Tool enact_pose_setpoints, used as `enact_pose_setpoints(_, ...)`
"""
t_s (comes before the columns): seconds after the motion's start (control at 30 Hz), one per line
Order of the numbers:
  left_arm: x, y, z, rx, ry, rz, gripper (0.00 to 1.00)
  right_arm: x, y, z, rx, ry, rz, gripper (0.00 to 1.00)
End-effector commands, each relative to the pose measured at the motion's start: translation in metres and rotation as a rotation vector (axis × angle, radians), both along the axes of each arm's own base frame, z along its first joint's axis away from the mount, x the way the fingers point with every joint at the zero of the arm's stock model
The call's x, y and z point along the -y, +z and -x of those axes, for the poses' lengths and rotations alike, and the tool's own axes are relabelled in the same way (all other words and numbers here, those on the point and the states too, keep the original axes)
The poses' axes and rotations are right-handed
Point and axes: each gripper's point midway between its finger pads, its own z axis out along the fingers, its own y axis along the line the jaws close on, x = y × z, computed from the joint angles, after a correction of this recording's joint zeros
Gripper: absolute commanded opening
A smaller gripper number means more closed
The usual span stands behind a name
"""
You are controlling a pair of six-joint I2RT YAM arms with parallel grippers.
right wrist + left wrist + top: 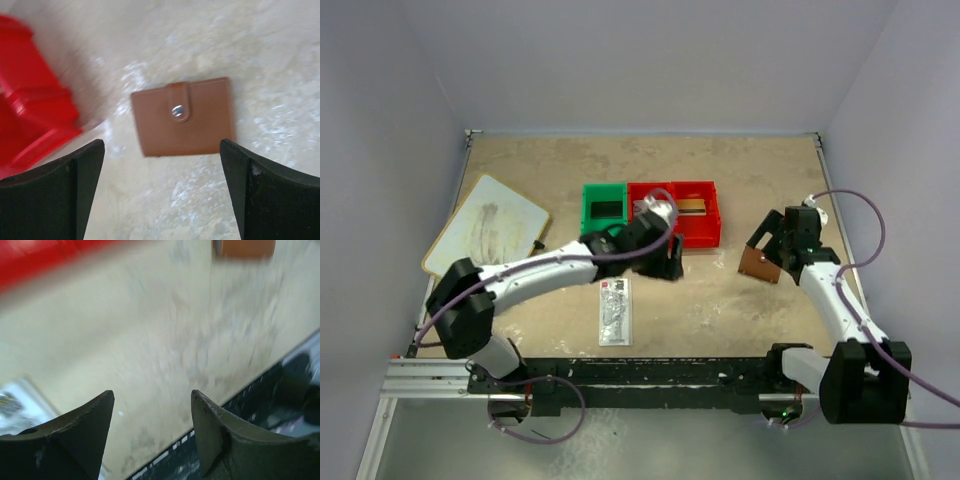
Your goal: Take the credit cards out of the card holder
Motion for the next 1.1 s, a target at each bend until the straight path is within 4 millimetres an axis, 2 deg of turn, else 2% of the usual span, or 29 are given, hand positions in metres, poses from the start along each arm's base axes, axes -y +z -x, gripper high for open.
enact_pose_setpoints(0.0,0.025,-0.066,0.063,-0.097,-0.120,-0.078,0.60,0.060,0.008,-0.017,-0.007,-0.261,0.153,1.00)
enact_pose_setpoints(0.1,0.023,-0.095,0.079,-0.133,-0.112,-0.131,0.60,0.073,-0.011,-0.027,-0.079,-0.247,0.163,1.00)
enact_pose_setpoints(0.2,0.008,-0.120,0.091,-0.156,-0.081,-0.199,0.59,0.063,-0.029,-0.036,-0.154,-0.147,0.139,1.00)
enact_pose_setpoints(0.3,-0.023,-0.139,0.095,-0.168,-0.003,-0.286,0.59,0.052,-0.047,-0.036,-0.180,-0.062,0.111,1.00)
enact_pose_setpoints(0.4,-0.063,-0.149,0.093,-0.147,0.114,-0.385,0.59,0.028,-0.062,-0.025,-0.191,0.014,0.012,0.98)
enact_pose_setpoints(0.5,-0.092,-0.150,0.092,-0.120,0.192,-0.444,0.59,0.005,-0.068,-0.012,-0.175,0.068,-0.075,0.96)
enact_pose_setpoints(0.7,-0.132,-0.151,0.082,-0.100,0.333,-0.487,0.59,-0.046,-0.073,0.013,-0.191,0.189,-0.189,0.86)
enact_pose_setpoints(0.9,-0.158,-0.144,0.072,-0.095,0.450,-0.436,0.59,-0.103,-0.083,0.053,-0.255,0.289,-0.235,0.75)
enact_pose_setpoints(0.97,-0.163,-0.142,0.068,-0.101,0.473,-0.416,0.59,-0.115,-0.071,0.059,-0.212,0.308,-0.252,0.75)
enact_pose_setpoints(1.0,-0.163,-0.139,0.066,-0.093,0.477,-0.406,0.59,-0.114,-0.062,0.058,-0.182,0.307,-0.240,0.75)
enact_pose_setpoints(1.07,-0.155,-0.131,0.061,-0.071,0.454,-0.377,0.59,-0.100,-0.036,0.050,-0.101,0.278,-0.169,0.77)
